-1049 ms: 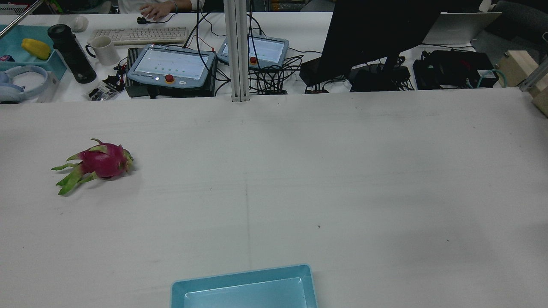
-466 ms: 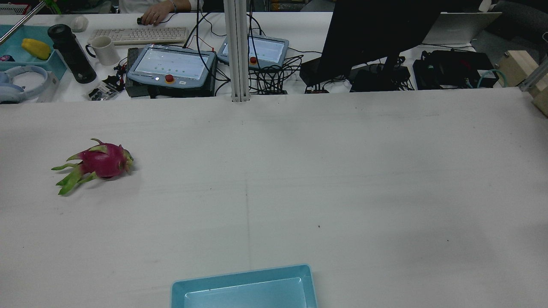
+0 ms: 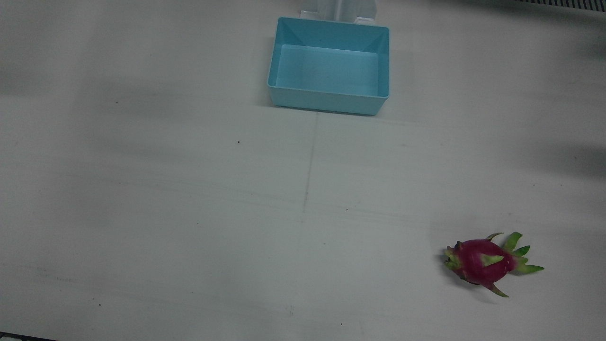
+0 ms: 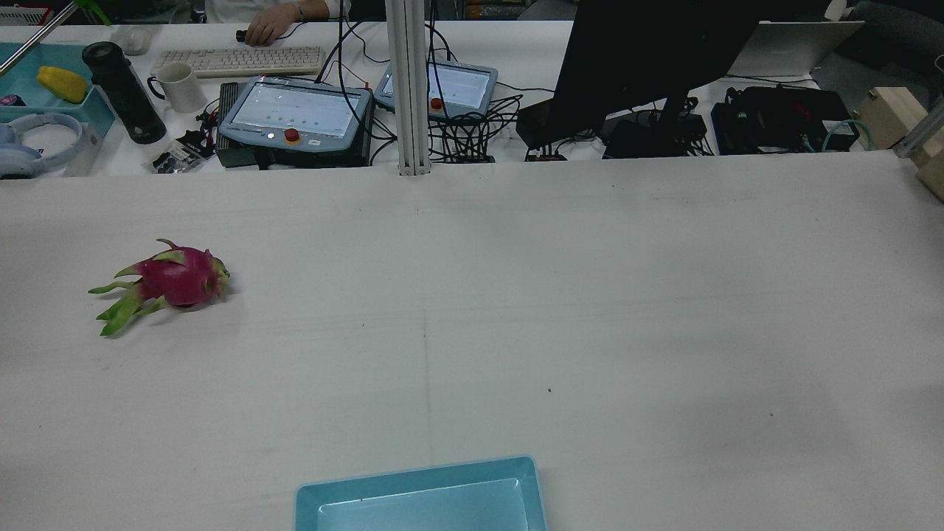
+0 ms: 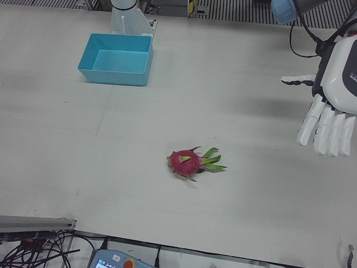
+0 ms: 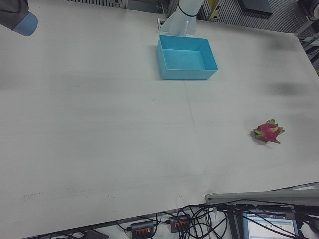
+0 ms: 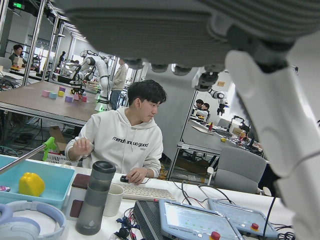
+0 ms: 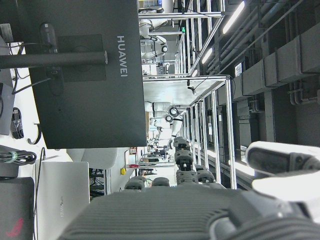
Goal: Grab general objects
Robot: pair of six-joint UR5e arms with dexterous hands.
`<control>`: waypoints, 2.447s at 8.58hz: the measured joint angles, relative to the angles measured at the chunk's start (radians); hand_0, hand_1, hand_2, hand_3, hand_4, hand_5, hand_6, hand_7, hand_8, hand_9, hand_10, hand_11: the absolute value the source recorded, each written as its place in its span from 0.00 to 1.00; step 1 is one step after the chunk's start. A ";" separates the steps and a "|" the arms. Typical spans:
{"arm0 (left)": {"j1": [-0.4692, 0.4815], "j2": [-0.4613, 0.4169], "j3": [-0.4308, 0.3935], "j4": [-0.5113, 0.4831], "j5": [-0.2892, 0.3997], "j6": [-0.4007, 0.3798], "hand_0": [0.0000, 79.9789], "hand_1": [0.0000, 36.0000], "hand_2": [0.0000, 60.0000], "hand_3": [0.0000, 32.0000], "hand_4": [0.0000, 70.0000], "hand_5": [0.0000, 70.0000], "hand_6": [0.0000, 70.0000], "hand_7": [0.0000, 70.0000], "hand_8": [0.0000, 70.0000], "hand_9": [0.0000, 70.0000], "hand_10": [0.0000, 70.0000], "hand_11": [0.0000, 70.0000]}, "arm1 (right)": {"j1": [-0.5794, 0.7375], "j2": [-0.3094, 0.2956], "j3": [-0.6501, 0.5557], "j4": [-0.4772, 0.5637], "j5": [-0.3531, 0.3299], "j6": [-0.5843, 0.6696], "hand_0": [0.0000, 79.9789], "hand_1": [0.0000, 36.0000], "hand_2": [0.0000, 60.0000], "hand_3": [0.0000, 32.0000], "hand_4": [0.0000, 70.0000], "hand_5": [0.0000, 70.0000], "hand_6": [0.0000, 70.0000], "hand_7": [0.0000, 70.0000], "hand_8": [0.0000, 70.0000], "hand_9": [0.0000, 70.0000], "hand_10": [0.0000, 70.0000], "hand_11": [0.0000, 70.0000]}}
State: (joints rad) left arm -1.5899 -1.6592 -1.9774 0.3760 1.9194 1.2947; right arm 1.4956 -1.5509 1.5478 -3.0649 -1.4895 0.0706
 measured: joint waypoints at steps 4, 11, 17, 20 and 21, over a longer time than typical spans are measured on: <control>0.342 -0.081 -0.030 0.160 -0.231 0.091 0.77 0.73 0.05 0.06 0.01 0.00 0.00 0.02 0.00 0.00 0.00 0.02 | 0.000 0.000 0.000 0.000 0.000 0.000 0.00 0.00 0.00 0.00 0.00 0.00 0.00 0.00 0.00 0.00 0.00 0.00; 0.602 -0.214 -0.009 0.317 -0.449 0.118 0.75 0.68 0.02 0.00 0.00 0.00 0.00 0.01 0.00 0.00 0.01 0.06 | 0.000 0.000 0.000 0.000 0.000 0.000 0.00 0.00 0.00 0.00 0.00 0.00 0.00 0.00 0.00 0.00 0.00 0.00; 0.616 -0.266 0.206 0.198 -0.455 0.071 0.74 0.68 0.04 0.01 0.01 0.00 0.00 0.03 0.00 0.00 0.03 0.08 | 0.000 0.000 0.000 0.000 0.000 0.000 0.00 0.00 0.00 0.00 0.00 0.00 0.00 0.00 0.00 0.00 0.00 0.00; 0.652 -0.305 0.293 0.183 -0.446 0.041 0.74 0.68 0.05 0.02 0.01 0.00 0.00 0.04 0.00 0.00 0.03 0.09 | 0.000 0.000 0.000 0.000 0.000 0.000 0.00 0.00 0.00 0.00 0.00 0.00 0.00 0.00 0.00 0.00 0.00 0.00; 0.675 -0.314 0.312 0.185 -0.444 0.039 0.74 0.68 0.06 0.03 0.01 0.00 0.00 0.04 0.00 0.00 0.03 0.09 | 0.000 0.000 0.000 0.000 0.000 0.000 0.00 0.00 0.00 0.00 0.00 0.00 0.00 0.00 0.00 0.00 0.00 0.00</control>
State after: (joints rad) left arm -0.9145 -1.9729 -1.6653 0.5612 1.4750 1.3339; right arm 1.4956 -1.5508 1.5478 -3.0649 -1.4895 0.0706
